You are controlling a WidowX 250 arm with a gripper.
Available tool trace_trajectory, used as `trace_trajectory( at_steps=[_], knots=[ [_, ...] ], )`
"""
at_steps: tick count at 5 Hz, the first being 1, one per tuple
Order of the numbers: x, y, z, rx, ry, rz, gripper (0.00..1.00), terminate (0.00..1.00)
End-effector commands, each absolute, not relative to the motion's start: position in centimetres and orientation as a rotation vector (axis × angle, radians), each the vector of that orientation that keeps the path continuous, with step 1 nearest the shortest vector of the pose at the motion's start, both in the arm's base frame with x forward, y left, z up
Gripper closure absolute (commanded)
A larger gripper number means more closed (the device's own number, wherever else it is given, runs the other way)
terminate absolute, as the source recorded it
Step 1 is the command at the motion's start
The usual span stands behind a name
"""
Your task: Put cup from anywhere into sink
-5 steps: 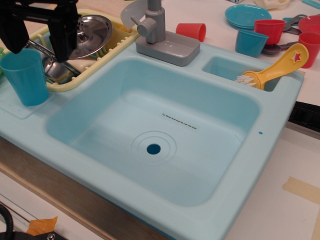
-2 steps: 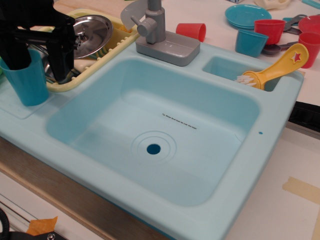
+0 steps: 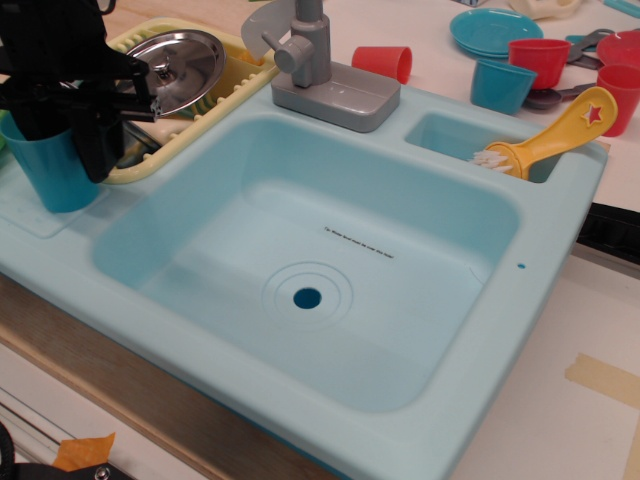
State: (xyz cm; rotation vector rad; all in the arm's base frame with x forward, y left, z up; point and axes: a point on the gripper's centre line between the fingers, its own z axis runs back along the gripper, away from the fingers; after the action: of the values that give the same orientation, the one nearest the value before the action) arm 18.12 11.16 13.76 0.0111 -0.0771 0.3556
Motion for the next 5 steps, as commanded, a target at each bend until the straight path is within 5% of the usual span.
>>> trace_trajectory(
  at_steps=[1,2,3,5],
  knots=[
    [17.8,11.3,14.5,0.022,-0.104,0.373,1.00,0.00],
    [17.3,9.7,16.2,0.032,-0.132,0.369,1.00,0.00],
    [17.7,7.5,17.7,0.050,-0.160,0.352,0.00,0.00],
    [20.2,4.1,17.1,0.024,-0.152,0.249,0.00,0.00]
  ],
)
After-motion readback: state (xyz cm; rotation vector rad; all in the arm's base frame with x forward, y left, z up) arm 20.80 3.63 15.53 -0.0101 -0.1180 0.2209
